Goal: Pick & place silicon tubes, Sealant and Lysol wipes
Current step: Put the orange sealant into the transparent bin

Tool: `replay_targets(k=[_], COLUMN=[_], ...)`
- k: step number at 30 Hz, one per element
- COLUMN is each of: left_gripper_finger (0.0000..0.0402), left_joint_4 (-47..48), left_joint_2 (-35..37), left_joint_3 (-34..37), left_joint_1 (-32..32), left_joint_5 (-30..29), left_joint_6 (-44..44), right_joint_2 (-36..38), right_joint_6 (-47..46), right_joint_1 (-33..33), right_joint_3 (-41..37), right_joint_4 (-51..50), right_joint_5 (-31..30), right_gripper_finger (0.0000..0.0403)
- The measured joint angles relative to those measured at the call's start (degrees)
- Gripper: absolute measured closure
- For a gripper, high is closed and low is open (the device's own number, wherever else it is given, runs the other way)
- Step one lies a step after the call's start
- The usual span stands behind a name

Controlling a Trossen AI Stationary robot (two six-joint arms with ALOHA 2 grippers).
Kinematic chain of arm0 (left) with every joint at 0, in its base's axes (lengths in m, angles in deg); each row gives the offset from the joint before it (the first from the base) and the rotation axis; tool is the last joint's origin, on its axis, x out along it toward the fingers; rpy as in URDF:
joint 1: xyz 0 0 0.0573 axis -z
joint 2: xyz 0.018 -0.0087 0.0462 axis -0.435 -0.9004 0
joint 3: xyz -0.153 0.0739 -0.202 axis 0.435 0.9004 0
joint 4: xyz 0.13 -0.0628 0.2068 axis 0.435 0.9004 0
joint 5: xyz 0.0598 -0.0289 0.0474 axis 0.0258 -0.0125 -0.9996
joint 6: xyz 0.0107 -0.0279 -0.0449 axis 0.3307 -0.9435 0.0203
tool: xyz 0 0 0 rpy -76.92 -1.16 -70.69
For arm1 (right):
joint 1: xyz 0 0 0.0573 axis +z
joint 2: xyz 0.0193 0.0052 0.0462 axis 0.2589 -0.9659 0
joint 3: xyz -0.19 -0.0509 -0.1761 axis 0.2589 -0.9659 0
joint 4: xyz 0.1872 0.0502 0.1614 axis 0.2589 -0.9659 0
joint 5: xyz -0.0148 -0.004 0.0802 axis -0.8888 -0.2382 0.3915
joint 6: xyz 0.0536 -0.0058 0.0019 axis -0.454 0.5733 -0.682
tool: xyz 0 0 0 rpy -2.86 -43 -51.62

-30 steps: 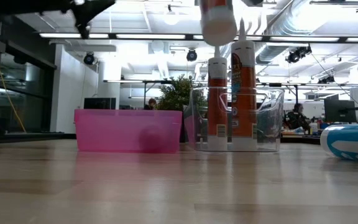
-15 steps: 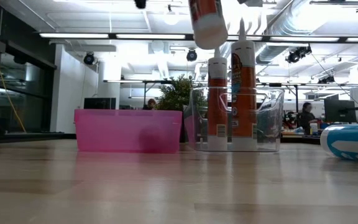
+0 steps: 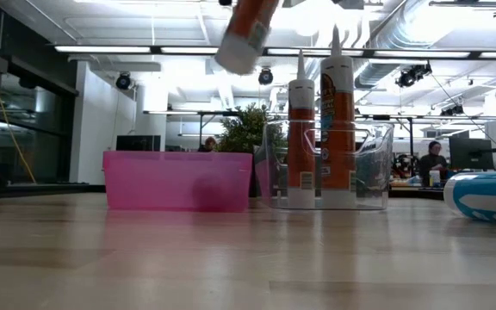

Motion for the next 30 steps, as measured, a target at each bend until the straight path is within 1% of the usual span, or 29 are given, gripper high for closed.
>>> replay_targets(k=[1,4,8,13,18,21,24,30], left_gripper_finger=[0.0179,0.0179,0.0178,0.0178,0.0178,0.0178,0.0178,0.0176], left_joint_4=[-0.05,0.59,0.40,0.78,2.02,2.52,7.51,15.37], left_joint_2=[-0.58,-2.03,-2.10,-2.15,-2.15,-2.18,-2.19,-2.18], left_joint_3=[-0.21,-0.96,-1.06,-1.04,-1.04,-1.30,-3.44,-8.64], left_joint_1=[0.01,0.07,0.11,0.10,0.07,0.03,0.00,-0.02], left_joint_5=[0.73,0.47,-0.39,-0.79,0.16,2.19,4.83,6.35], left_joint_6=[-0.12,0.48,1.63,2.35,1.65,1.27,1.54,3.51], right_joint_2=[0.00,0.00,0.02,0.02,0.02,0.00,0.02,0.13], right_joint_6=[-0.49,-0.31,-0.27,-1.10,-1.41,-1.66,-1.63,-0.07], right_joint_1=[0.00,0.07,0.87,0.84,0.81,0.32,0.07,-0.02], right_joint_3=[0.01,-0.10,-0.10,-0.10,-0.10,-0.10,0.25,2.74], right_joint_4=[0.17,-0.76,-0.75,-1.23,-1.38,-1.40,-1.63,-3.60], right_joint_5=[0.55,0.88,-0.23,0.35,1.09,2.82,4.15,4.36], right_gripper_finger=[0.0205,0.0205,0.0205,0.0205,0.0205,0.0205,0.0205,0.0205])
